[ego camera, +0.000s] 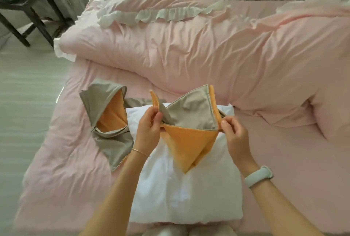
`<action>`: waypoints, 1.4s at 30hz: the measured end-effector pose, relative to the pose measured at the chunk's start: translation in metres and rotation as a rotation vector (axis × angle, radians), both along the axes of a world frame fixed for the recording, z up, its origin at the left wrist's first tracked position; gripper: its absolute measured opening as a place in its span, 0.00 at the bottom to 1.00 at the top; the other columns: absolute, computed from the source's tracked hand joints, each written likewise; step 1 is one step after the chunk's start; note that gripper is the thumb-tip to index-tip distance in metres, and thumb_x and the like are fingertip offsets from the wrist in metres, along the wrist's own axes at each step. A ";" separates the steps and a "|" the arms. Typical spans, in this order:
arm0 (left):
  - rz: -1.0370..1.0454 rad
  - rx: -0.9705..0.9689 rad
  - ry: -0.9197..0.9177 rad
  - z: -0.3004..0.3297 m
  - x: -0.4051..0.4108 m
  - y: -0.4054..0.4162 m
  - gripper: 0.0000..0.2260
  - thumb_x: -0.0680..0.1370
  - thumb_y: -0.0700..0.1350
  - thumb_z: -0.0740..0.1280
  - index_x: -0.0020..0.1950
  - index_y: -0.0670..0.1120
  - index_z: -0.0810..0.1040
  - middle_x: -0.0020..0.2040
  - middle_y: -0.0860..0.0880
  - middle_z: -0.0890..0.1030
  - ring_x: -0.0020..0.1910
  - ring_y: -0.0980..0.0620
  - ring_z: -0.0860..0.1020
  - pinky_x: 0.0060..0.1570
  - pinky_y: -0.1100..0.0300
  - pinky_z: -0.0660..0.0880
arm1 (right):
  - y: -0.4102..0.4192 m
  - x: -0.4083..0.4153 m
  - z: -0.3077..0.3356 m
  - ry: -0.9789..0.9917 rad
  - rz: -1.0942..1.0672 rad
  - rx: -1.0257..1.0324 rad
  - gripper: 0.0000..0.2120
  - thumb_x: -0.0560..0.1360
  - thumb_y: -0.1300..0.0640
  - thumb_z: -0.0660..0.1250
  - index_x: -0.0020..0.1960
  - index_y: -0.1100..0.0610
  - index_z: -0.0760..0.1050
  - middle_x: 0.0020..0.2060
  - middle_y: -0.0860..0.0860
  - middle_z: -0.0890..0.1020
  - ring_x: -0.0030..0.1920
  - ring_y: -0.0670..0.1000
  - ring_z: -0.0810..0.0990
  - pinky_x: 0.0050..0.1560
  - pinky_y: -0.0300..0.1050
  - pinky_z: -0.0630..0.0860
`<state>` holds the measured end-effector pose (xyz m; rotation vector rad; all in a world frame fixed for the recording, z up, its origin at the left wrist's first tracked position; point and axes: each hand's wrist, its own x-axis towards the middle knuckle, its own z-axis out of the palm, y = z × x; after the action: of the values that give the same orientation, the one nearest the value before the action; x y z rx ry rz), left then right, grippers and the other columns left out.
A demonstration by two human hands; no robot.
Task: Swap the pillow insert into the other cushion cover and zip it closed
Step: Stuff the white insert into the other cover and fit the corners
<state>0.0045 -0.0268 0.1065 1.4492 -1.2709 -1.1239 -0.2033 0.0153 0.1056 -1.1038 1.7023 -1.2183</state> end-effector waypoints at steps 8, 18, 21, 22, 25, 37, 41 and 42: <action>0.232 0.361 -0.188 -0.032 0.045 -0.024 0.11 0.78 0.36 0.60 0.59 0.37 0.74 0.47 0.42 0.79 0.42 0.46 0.77 0.42 0.57 0.76 | 0.014 -0.082 -0.029 0.239 -0.267 0.334 0.12 0.74 0.51 0.56 0.39 0.58 0.70 0.37 0.55 0.73 0.42 0.57 0.70 0.37 0.48 0.66; -0.120 0.132 -0.611 -0.066 -0.036 -0.035 0.27 0.76 0.47 0.66 0.72 0.41 0.62 0.70 0.41 0.66 0.70 0.45 0.63 0.69 0.53 0.59 | -0.015 -0.062 -0.063 0.510 0.129 0.366 0.24 0.77 0.65 0.60 0.72 0.64 0.61 0.69 0.60 0.65 0.70 0.57 0.63 0.68 0.44 0.57; -0.145 0.124 -0.712 -0.074 -0.053 -0.058 0.30 0.76 0.50 0.65 0.74 0.44 0.57 0.74 0.42 0.60 0.73 0.45 0.56 0.71 0.51 0.56 | -0.043 -0.052 -0.070 0.564 0.314 0.349 0.23 0.78 0.62 0.59 0.72 0.61 0.61 0.70 0.56 0.65 0.70 0.55 0.62 0.68 0.42 0.56; -0.143 0.155 -0.752 -0.076 -0.056 -0.066 0.31 0.77 0.51 0.64 0.75 0.45 0.55 0.75 0.42 0.57 0.74 0.45 0.53 0.71 0.50 0.54 | -0.051 -0.050 -0.072 0.574 0.352 0.361 0.23 0.79 0.60 0.58 0.72 0.60 0.60 0.71 0.55 0.65 0.71 0.54 0.62 0.69 0.43 0.57; -0.214 0.355 -0.923 -0.085 -0.054 -0.091 0.33 0.77 0.55 0.62 0.76 0.48 0.49 0.76 0.43 0.47 0.75 0.44 0.46 0.71 0.44 0.50 | -0.073 -0.044 -0.080 0.625 0.474 0.447 0.23 0.80 0.55 0.55 0.74 0.56 0.57 0.73 0.53 0.62 0.72 0.53 0.59 0.71 0.46 0.56; 0.148 0.505 -0.701 -0.118 -0.031 -0.142 0.24 0.78 0.51 0.62 0.68 0.38 0.66 0.58 0.43 0.75 0.60 0.39 0.71 0.60 0.48 0.67 | -0.079 -0.030 -0.142 0.710 0.892 0.828 0.26 0.81 0.45 0.48 0.76 0.45 0.43 0.76 0.49 0.40 0.75 0.53 0.38 0.73 0.56 0.44; 0.009 0.387 -0.492 -0.100 -0.040 -0.153 0.15 0.76 0.47 0.62 0.56 0.38 0.78 0.42 0.42 0.79 0.43 0.45 0.75 0.45 0.55 0.71 | -0.100 -0.033 -0.132 0.579 0.713 0.727 0.22 0.82 0.49 0.49 0.74 0.52 0.58 0.74 0.53 0.58 0.74 0.53 0.54 0.72 0.50 0.54; -0.062 0.333 -0.464 -0.095 -0.043 -0.152 0.12 0.77 0.44 0.62 0.53 0.39 0.80 0.40 0.43 0.78 0.37 0.48 0.74 0.40 0.57 0.71 | -0.108 -0.033 -0.126 0.526 0.635 0.660 0.21 0.82 0.51 0.49 0.74 0.55 0.59 0.73 0.54 0.61 0.73 0.53 0.57 0.72 0.48 0.55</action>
<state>-0.0383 -0.1791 0.0114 2.0173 -1.4990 -1.1153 -0.2361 -0.0924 -0.0201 -1.4291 1.7123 0.0522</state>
